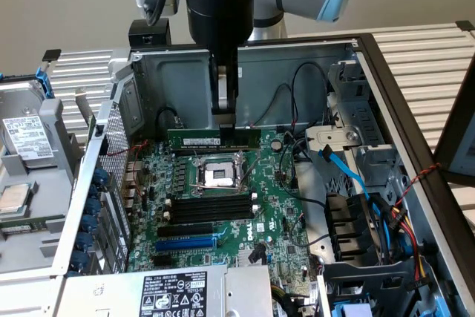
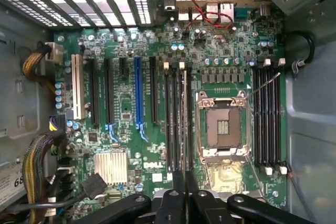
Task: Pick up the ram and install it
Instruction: 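Insert the ram into the slot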
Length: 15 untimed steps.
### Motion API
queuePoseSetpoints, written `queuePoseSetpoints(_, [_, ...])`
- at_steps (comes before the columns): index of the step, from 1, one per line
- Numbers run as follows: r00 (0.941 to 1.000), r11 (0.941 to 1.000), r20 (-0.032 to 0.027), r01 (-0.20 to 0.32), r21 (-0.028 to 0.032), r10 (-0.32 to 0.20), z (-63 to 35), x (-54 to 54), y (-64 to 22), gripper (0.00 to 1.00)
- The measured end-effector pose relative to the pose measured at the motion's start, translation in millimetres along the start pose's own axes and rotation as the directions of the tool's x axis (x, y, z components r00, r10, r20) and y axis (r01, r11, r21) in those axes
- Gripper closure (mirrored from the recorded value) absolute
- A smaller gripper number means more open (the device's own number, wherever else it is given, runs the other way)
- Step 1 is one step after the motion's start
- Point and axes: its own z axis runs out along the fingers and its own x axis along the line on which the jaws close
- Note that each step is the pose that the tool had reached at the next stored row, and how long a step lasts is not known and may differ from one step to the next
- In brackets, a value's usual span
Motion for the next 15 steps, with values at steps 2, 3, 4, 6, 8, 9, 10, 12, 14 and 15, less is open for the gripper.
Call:
queuePoseSetpoints(2, [1.0,1.0,0.0004,0.006,0.0006,-0.006,3.7,-1.9,1.0,0.87])
queuePoseSetpoints(3, [1.0,1.0,0.0002,0.01,0.0006,-0.01,5.4,-1.9,2.0,0.87])
queuePoseSetpoints(4, [0.9999,0.9999,0.0004,0.014,0.0005,-0.014,7.2,-1.7,3.5,0.87])
queuePoseSetpoints(6, [0.9998,0.9998,0.0004,0.021,0.0002,-0.021,10.9,-1.3,7.2,0.87])
queuePoseSetpoints(8, [0.9996,0.9996,0.0005,0.026,0.0001,-0.026,14.4,-0.8,10.2,0.87])
queuePoseSetpoints(9, [0.9996,0.9996,0.0006,0.028,0.0001,-0.028,16.2,-0.5,11.4,0.87])
queuePoseSetpoints(10, [0.9995,0.9995,0.0006,0.03,0.0,-0.03,17.9,0.0,12.5,0.87])
queuePoseSetpoints(12, [0.9994,0.9994,0.0007,0.034,-0.0001,-0.034,21.5,0.9,14.7,0.87])
queuePoseSetpoints(14, [0.9993,0.9993,0.0007,0.037,-0.0002,-0.037,25.2,1.9,17.2,0.87])
queuePoseSetpoints(15, [0.9992,0.9992,0.0008,0.039,-0.0002,-0.039,26.9,2.4,18.4,0.87])
